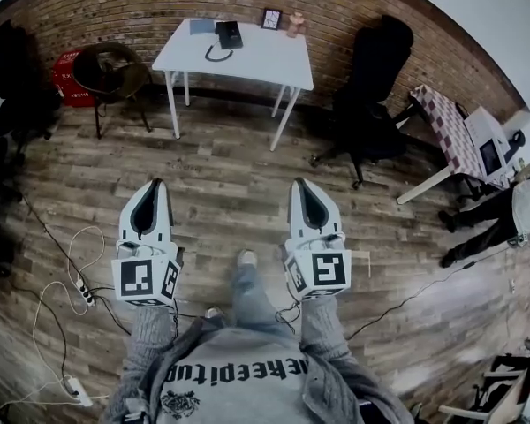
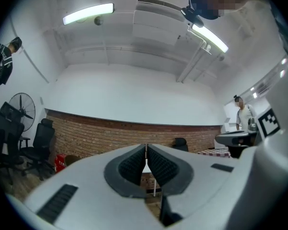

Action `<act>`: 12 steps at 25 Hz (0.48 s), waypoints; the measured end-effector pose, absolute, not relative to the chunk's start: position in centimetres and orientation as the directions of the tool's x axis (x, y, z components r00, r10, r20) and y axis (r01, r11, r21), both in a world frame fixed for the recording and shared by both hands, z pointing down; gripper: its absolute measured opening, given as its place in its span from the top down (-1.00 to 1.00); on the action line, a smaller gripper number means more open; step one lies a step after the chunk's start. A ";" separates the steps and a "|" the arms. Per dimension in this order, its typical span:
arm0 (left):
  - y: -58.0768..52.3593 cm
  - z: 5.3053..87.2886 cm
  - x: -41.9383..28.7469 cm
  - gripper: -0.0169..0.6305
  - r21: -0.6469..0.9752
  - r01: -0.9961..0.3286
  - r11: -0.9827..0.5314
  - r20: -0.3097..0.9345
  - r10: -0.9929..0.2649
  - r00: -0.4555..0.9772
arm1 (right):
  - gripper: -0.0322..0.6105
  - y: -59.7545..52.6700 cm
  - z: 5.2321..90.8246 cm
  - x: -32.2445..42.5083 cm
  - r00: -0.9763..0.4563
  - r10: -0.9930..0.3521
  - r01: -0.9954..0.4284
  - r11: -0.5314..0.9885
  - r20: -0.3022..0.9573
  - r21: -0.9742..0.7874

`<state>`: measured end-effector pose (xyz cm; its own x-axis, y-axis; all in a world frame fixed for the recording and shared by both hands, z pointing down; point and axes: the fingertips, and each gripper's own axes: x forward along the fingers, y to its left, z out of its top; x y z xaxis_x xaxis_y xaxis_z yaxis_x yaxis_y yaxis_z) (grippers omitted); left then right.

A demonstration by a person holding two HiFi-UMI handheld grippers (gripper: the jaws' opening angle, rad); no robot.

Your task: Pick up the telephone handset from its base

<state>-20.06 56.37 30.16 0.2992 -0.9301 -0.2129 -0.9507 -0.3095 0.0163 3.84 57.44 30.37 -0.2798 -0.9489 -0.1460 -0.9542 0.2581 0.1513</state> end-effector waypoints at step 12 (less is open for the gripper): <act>45.8 29.1 -19.7 0.91 0.007 -0.963 -0.270 -0.229 -0.938 0.261 | 0.89 45.9 29.5 4.3 -0.322 -0.932 -0.942 0.299 -0.166 0.152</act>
